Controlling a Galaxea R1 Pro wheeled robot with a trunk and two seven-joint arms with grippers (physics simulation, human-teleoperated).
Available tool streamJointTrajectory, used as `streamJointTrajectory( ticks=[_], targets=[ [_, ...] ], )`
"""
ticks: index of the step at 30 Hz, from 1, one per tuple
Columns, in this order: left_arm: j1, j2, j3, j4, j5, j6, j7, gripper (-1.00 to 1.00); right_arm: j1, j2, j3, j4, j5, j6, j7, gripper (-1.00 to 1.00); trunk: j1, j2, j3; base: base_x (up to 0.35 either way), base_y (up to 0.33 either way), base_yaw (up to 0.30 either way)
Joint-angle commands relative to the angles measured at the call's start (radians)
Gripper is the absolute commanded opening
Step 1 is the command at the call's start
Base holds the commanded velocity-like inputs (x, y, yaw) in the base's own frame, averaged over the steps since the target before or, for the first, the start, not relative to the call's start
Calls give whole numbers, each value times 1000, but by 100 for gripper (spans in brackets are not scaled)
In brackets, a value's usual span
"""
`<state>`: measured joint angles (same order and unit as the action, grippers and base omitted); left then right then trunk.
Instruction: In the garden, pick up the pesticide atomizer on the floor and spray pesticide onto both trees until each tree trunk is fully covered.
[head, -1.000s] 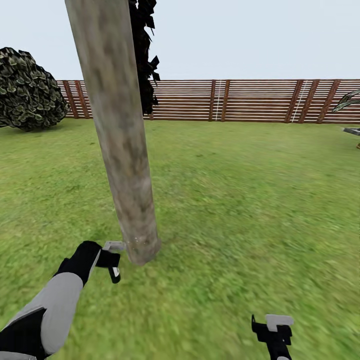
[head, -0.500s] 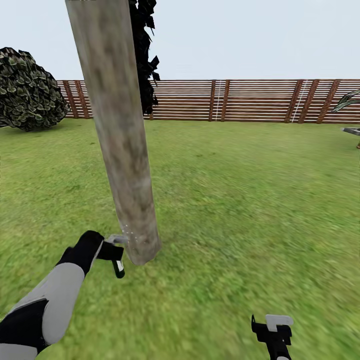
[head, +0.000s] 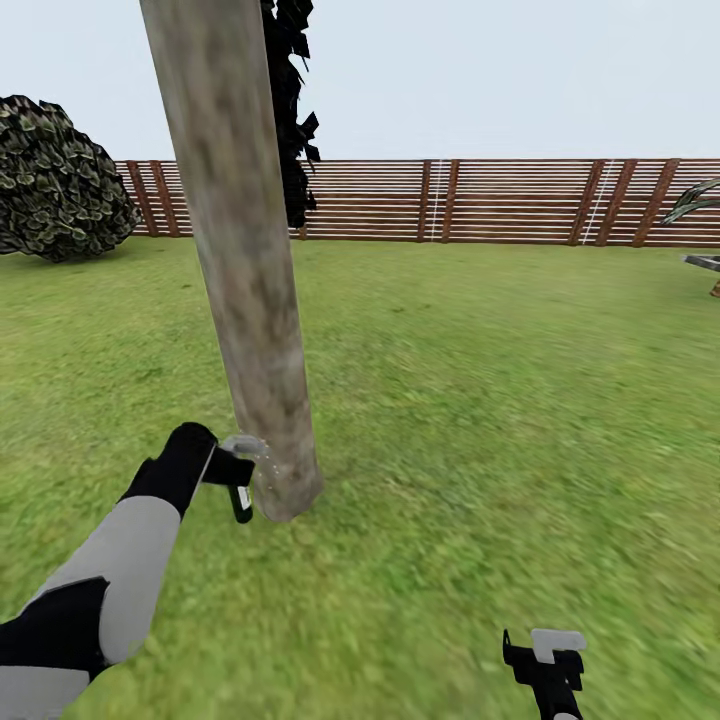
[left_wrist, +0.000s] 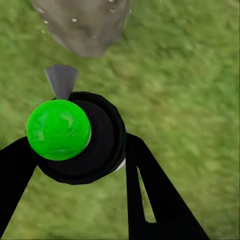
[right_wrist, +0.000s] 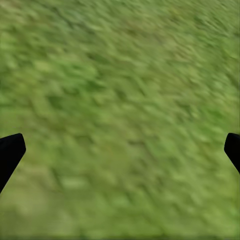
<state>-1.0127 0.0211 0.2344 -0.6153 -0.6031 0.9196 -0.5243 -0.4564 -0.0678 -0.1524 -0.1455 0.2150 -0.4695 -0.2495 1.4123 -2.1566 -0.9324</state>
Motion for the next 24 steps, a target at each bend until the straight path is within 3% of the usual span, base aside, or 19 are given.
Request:
streamJointTrajectory(
  ticks=[1, 2, 4, 6, 11, 20, 24],
  targets=[
    [-10, 32, 6, -2, -6, 4, -11, -100, -1, 0, -7, 1, 11, -3, -3, 100, 0, 0, -1, 0, 0, 0],
    [-14, 70, 8, -2, -3, 4, -12, -100, -1, 0, -7, 1, 11, -3, -3, 100, 0, 0, -1, 0, 0, 0],
    [-17, 118, 10, -3, 0, 4, -12, -100, -1, 0, -7, 1, 11, -3, -3, 100, 0, 0, -1, 0, 0, 0],
    [-10, 129, 7, -5, 1, 4, -10, -100, -1, -1, -6, 1, 11, -3, -2, 100, 0, 0, -1, 0, -16, 0],
    [-3, 89, 4, -6, -4, 3, -7, -100, -1, -1, -6, 1, 11, -3, -2, 100, 0, 0, -1, 0, -196, 0],
    [-1, 86, 9, -6, -1, 1, -6, -100, -1, -1, -6, 1, 11, -3, -2, 100, 0, 0, -1, 0, -272, 0],
    [0, 97, 12, -6, -2, 1, -5, -100, -1, -1, -6, 1, 11, -3, -2, 100, 0, 0, -1, 0, -276, 0]
  ],
)
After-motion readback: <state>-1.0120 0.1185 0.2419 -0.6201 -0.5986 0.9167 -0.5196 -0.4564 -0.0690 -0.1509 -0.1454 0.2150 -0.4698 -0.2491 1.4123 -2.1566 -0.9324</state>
